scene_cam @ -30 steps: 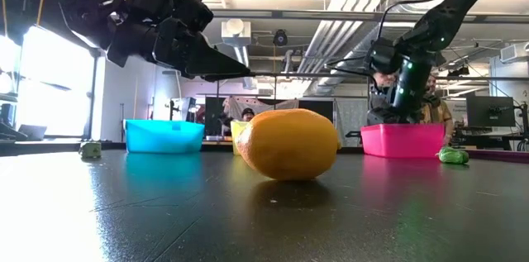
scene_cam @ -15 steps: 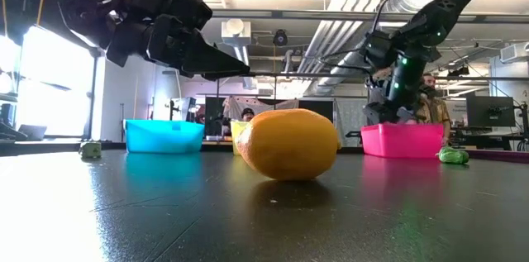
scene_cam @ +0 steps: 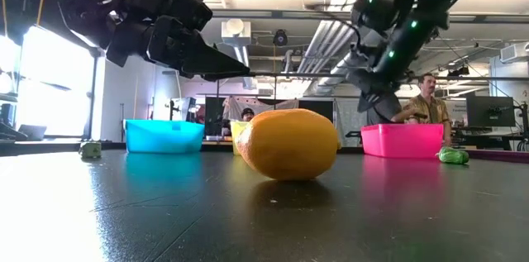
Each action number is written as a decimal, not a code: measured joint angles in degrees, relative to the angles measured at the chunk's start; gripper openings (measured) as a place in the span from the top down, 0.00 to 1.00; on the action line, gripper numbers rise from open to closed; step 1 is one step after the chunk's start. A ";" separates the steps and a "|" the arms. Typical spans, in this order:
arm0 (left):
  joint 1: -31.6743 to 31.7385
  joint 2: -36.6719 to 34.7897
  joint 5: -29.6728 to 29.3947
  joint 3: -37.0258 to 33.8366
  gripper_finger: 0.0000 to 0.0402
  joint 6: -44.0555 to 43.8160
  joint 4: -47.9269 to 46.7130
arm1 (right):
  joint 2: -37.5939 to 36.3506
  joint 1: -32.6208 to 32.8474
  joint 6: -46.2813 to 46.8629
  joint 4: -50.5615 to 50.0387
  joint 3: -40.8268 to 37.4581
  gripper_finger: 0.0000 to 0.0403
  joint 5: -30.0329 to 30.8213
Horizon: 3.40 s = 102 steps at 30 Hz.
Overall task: Sort produce into baskets
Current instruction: Put the yellow lemon into the yellow bin
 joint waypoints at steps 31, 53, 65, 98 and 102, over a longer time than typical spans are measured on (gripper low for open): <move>0.00 0.00 -0.39 0.00 0.66 0.00 -0.94 | 5.96 41.48 4.40 22.47 0.00 0.31 -4.73; 0.07 0.02 -1.18 -0.02 0.66 0.04 -1.63 | 17.79 44.85 7.13 24.90 7.36 0.28 -7.58; 0.09 0.00 -1.31 -0.02 0.66 1.44 -1.73 | 19.83 45.25 6.94 18.86 12.34 0.28 -10.61; 0.07 0.02 -1.27 -0.02 0.66 1.53 -2.96 | 33.08 45.69 12.96 9.56 23.65 0.15 -12.48; 0.07 0.00 -1.27 -0.02 0.66 1.51 -2.98 | 34.02 45.32 11.44 10.74 23.65 0.15 -12.52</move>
